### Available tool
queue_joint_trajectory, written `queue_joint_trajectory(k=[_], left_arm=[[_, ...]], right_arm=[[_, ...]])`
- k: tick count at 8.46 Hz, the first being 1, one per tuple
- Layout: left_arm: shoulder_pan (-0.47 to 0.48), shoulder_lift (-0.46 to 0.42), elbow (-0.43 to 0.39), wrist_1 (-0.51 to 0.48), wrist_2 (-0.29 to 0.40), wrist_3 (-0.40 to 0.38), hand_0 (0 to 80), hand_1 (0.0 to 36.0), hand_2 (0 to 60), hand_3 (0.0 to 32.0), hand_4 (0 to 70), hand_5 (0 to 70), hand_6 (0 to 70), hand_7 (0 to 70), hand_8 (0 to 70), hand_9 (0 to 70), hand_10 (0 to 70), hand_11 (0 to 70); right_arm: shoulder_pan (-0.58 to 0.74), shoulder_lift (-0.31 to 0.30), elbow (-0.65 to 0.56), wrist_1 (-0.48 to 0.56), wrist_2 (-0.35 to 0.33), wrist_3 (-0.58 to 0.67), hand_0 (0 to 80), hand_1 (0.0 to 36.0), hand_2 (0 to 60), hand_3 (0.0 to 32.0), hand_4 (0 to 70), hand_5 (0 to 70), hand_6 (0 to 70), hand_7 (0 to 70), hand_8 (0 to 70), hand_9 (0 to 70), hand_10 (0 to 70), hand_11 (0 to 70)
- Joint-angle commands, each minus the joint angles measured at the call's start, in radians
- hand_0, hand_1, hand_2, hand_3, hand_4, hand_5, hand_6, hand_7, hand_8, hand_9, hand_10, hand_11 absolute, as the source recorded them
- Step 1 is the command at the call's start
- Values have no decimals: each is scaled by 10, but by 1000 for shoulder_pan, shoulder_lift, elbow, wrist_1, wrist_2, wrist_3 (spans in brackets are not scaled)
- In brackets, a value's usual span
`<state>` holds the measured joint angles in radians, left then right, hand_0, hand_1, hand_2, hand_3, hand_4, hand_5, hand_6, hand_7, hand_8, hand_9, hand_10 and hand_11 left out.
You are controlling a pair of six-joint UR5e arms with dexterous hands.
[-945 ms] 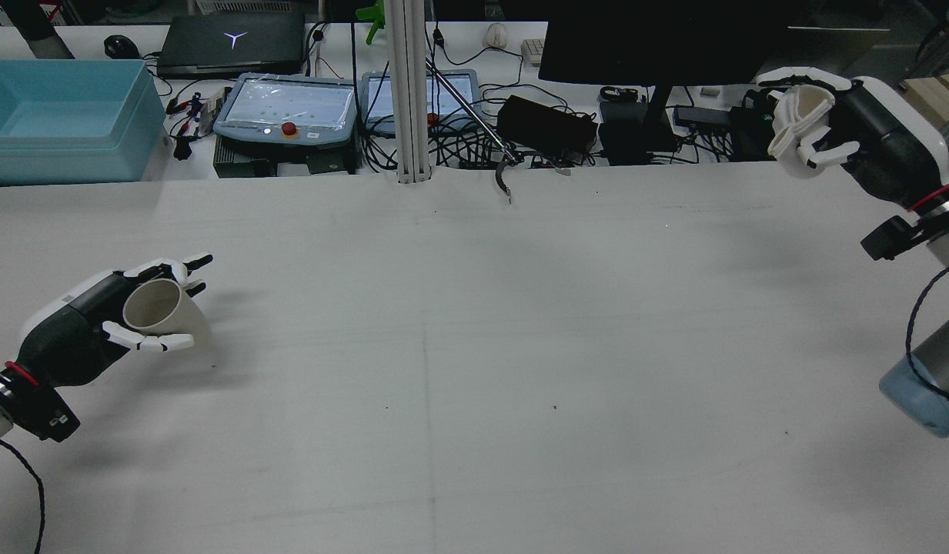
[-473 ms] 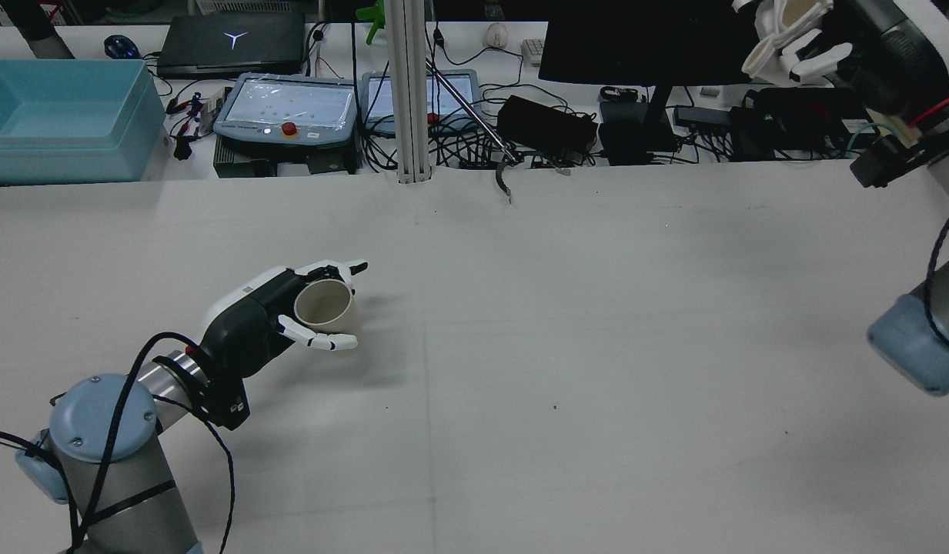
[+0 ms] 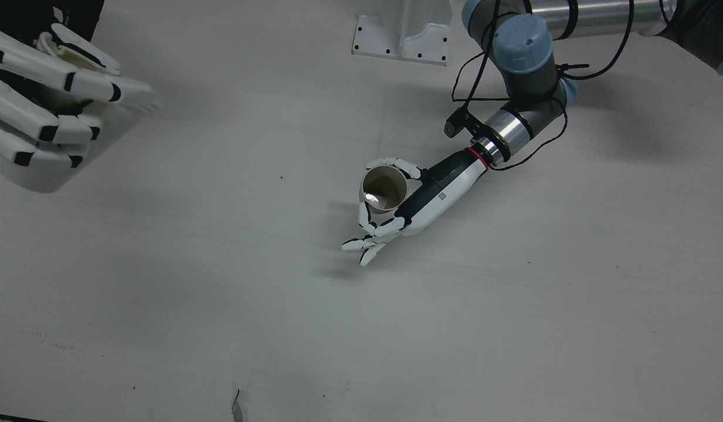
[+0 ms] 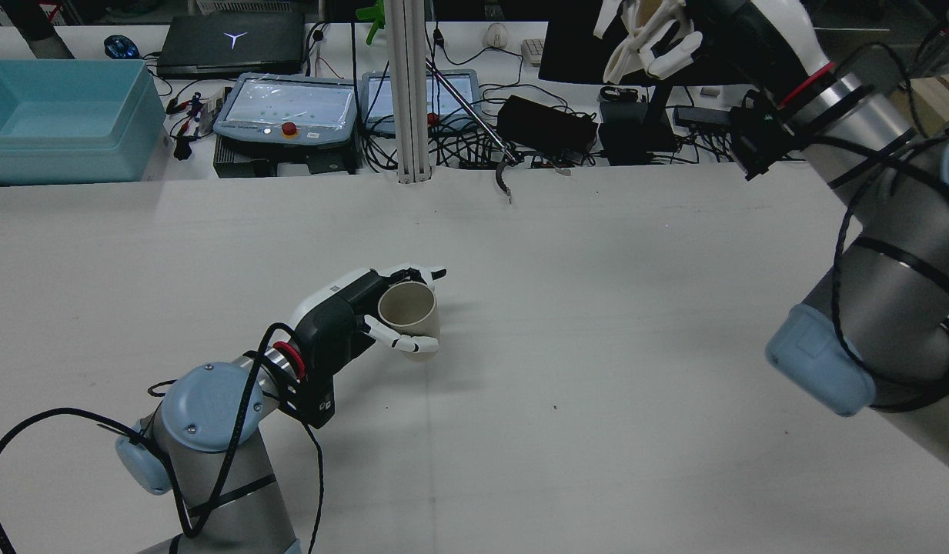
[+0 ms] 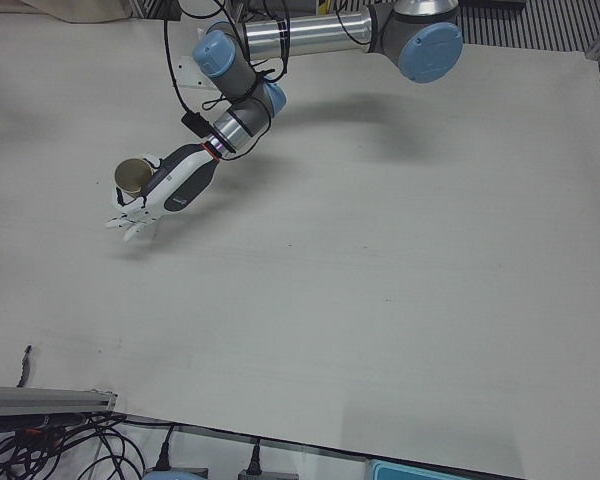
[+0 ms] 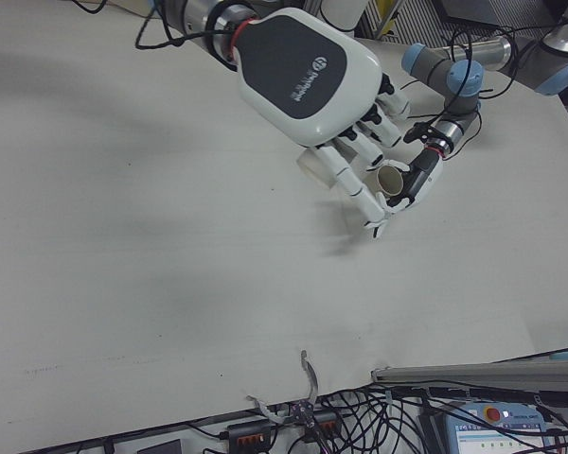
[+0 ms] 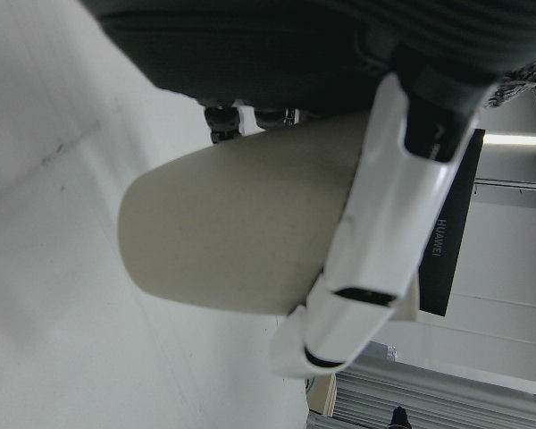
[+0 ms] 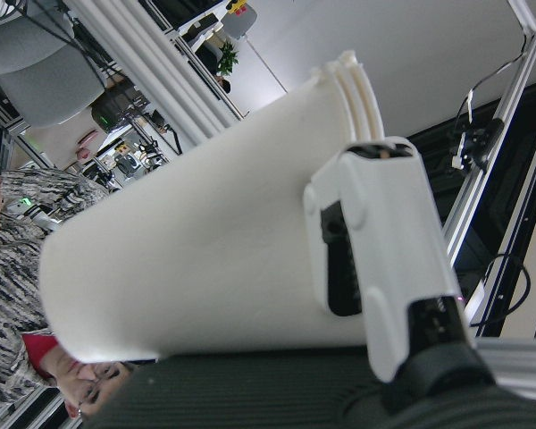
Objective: Pour water
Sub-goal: 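Tilt the white cup with the right hand over the beige cup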
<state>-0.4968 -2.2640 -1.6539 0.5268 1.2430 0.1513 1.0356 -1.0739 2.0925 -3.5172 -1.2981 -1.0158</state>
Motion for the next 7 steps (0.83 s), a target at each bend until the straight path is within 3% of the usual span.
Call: queue_joint_trajectory(k=[1, 2, 5, 7], left_arm=[[3, -84, 17, 30, 0, -1, 800, 360, 600, 0, 334, 700, 149, 139, 36, 13, 56, 125], [3, -86, 14, 32, 0, -4, 800, 360, 600, 0, 340, 700, 152, 141, 37, 14, 59, 129], [4, -133, 17, 50, -4, 1, 800, 360, 600, 0, 343, 700, 153, 144, 37, 14, 59, 129], [4, -138, 16, 56, -4, 1, 800, 360, 600, 0, 349, 700, 154, 144, 38, 14, 61, 131]], right_arm=[[-246, 48, 1, -9, 88, -293, 800, 360, 600, 0, 700, 242, 700, 700, 452, 607, 7, 50], [-308, 40, -3, -8, 109, -369, 800, 360, 600, 0, 700, 239, 700, 700, 437, 593, 1, 41], [-461, 20, -58, 7, 252, -550, 800, 360, 600, 0, 526, 232, 598, 700, 388, 532, 0, 17], [-467, 17, -49, 23, 264, -546, 800, 360, 600, 0, 453, 231, 560, 700, 376, 515, 0, 25]])
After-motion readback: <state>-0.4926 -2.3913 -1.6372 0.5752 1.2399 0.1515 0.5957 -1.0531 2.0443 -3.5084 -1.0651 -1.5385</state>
